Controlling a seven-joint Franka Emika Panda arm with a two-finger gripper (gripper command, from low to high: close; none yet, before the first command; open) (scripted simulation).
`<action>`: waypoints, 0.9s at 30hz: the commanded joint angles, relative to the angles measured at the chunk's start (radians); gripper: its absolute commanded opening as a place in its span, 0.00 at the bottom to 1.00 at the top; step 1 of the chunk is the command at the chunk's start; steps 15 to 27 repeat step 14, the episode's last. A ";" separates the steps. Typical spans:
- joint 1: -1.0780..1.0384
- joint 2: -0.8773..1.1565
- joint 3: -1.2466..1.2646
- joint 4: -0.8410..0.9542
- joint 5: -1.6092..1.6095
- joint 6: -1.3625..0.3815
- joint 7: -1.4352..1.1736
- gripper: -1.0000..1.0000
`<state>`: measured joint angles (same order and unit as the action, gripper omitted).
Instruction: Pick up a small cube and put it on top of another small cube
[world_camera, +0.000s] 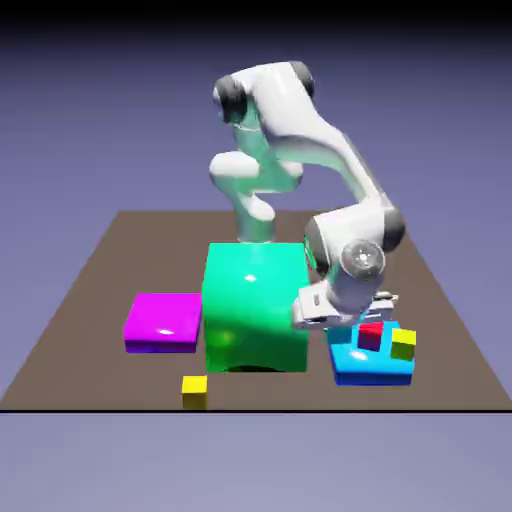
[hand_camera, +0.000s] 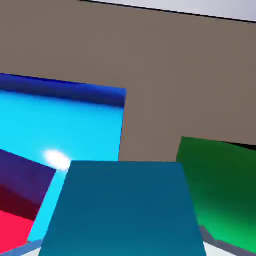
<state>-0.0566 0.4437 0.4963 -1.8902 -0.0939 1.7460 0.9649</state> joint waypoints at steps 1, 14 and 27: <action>0.005 -0.006 0.036 0.001 -0.031 -0.011 -0.008 0.00; 0.021 -0.009 0.149 -0.058 -0.147 0.029 -0.024 1.00; 0.021 -0.009 0.149 -0.058 -0.147 0.029 -0.024 1.00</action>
